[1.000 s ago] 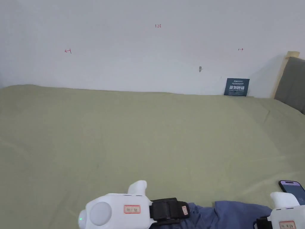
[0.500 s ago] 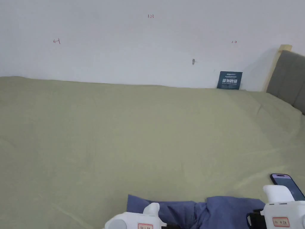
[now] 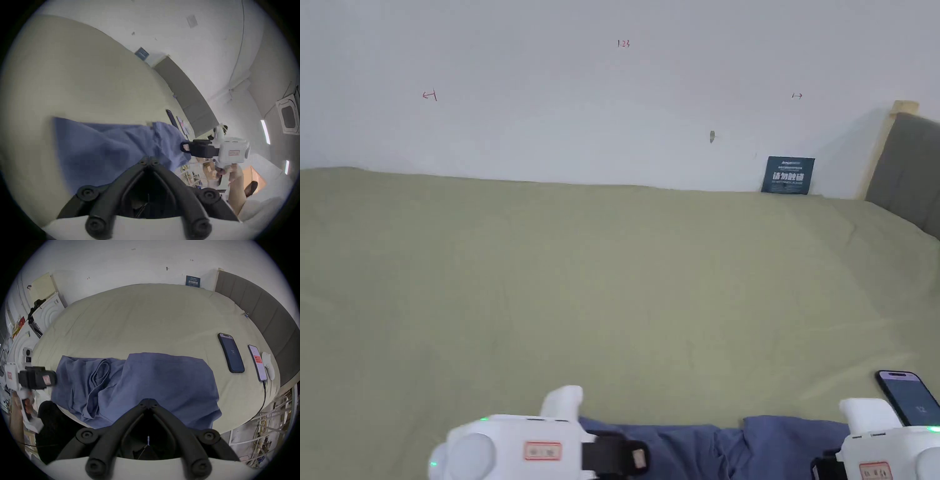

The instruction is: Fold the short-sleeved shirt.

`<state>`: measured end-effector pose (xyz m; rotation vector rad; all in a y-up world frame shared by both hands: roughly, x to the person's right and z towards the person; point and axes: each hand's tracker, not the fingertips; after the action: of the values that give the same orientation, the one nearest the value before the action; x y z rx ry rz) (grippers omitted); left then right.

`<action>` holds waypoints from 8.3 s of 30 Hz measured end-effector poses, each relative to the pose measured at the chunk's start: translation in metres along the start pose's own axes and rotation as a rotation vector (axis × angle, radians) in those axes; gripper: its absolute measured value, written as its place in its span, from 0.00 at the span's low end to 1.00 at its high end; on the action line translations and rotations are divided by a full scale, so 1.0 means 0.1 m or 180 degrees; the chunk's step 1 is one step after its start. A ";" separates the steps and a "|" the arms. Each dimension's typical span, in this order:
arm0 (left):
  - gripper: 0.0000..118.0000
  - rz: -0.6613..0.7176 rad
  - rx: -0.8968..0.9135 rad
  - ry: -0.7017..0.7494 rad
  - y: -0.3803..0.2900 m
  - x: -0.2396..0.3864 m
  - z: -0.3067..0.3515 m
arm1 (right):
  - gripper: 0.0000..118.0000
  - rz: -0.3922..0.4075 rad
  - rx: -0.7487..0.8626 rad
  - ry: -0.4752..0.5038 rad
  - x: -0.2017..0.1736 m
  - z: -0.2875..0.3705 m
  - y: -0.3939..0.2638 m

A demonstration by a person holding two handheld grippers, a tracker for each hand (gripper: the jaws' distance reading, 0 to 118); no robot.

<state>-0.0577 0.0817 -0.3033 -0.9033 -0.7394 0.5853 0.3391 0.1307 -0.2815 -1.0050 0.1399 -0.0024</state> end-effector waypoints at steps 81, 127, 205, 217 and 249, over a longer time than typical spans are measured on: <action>0.00 0.0736 -0.0223 -0.0253 -0.24 -0.18 -0.78 | 0.00 0.0216 -0.0235 0.0104 -0.36 -0.26 -0.01; 0.20 0.1138 0.0107 -0.0364 -0.05 -1.12 0.09 | 0.00 0.0334 -0.0460 0.0583 -1.55 -0.83 0.35; 0.00 -0.0712 0.1024 0.2922 0.65 -0.14 1.67 | 0.00 0.0490 0.0185 0.0469 -2.31 -0.37 0.73; 0.00 -0.0801 0.0794 0.2372 0.51 0.83 0.07 | 0.00 0.0076 0.0453 -0.0175 -1.26 -0.18 0.67; 0.00 -0.1435 0.2495 0.2905 0.78 1.42 1.13 | 0.00 0.0099 0.2421 -0.0802 -0.97 0.76 1.02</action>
<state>-0.0691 0.2771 -0.2789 -0.1798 0.1481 -0.0042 0.2453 0.2552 -0.3158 -0.2379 -0.0773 0.0931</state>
